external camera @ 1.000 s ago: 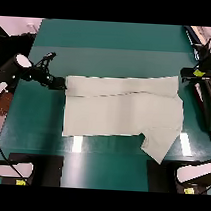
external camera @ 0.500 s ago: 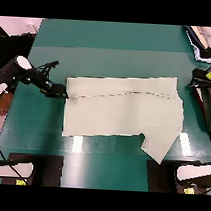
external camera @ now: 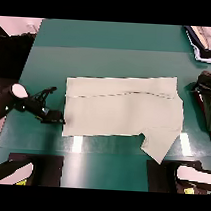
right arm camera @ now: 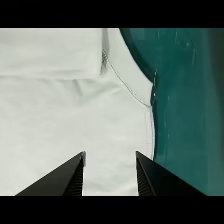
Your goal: Fold the shirts.
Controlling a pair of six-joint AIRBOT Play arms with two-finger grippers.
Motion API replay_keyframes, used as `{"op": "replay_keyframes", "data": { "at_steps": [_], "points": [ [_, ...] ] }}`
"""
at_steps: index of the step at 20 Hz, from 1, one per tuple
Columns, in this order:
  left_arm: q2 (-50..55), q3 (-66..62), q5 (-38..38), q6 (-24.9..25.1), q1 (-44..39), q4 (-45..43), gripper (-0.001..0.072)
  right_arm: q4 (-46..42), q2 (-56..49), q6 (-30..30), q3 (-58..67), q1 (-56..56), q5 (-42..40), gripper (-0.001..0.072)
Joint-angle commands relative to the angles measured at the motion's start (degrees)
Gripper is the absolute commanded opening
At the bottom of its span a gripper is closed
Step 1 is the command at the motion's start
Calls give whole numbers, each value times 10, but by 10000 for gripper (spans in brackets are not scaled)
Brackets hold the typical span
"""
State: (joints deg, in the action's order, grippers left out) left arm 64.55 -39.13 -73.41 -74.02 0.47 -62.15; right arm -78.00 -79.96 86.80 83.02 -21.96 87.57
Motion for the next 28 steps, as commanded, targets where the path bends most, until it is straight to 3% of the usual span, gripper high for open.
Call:
{"op": "replay_keyframes", "data": {
  "at_steps": [1,10,11,12,13,14,17,28],
  "points": [
    [-39,73,25,-9,0,14,546,5,31,-4,-51,-2,-24,377],
    [-32,99,75,-6,-1,78,545,5,55,-4,-57,-2,-24,377],
    [-32,99,80,-5,-1,82,449,5,55,-4,-57,-2,-21,377],
    [-32,99,86,-5,-1,86,212,5,55,-4,-57,-2,-19,377],
    [-32,99,91,-5,-1,90,67,5,55,-4,-57,-2,-16,377],
    [-32,99,96,-5,-1,93,25,5,55,-4,-57,-2,-10,377],
    [-34,94,98,-6,-1,85,23,3,63,-10,-80,-2,14,377],
    [-49,41,102,-5,-1,55,24,-1,216,-19,-450,-2,21,377]
  ]
}}
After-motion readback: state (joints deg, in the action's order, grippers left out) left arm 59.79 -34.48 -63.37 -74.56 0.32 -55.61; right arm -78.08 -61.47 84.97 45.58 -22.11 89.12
